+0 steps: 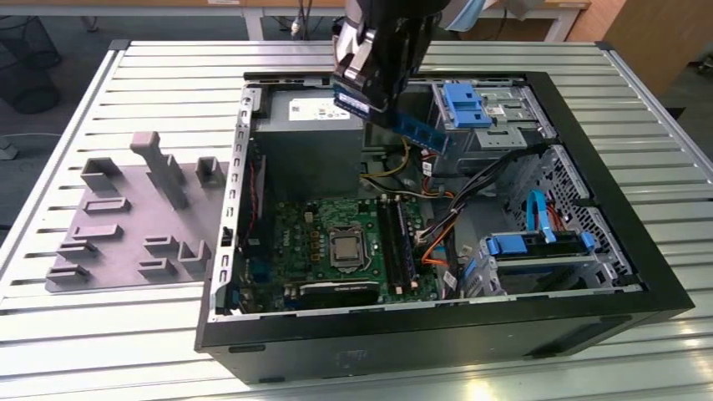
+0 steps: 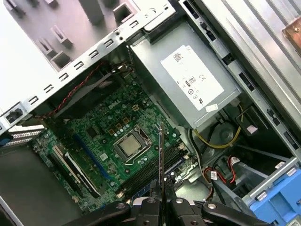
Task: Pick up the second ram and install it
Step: 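Insert the second ram into the second slot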
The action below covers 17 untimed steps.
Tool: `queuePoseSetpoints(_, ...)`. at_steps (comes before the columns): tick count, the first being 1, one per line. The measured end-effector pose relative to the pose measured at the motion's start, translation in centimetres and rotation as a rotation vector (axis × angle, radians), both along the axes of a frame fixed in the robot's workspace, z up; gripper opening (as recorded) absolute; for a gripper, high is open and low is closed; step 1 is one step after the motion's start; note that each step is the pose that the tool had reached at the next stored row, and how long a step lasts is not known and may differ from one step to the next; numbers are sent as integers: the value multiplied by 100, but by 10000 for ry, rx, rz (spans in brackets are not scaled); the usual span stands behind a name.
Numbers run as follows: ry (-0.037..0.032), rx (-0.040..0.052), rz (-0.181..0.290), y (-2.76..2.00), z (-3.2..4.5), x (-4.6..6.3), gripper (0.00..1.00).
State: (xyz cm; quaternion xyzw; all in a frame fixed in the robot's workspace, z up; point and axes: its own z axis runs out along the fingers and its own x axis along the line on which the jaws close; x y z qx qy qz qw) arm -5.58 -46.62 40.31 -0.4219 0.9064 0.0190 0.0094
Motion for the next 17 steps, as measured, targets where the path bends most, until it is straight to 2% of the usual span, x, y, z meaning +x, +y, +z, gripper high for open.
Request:
queuePoseSetpoints(3, 0, -2, -411, 0, -2, 0, 14)
queuePoseSetpoints(14, 0, -1, -437, 0, -3, 0, 14)
queuePoseSetpoints(15, -1, 0, -1060, 0, -8, 0, 14)
queuePoseSetpoints(17, 0, -1, -1823, 0, -14, 0, 14)
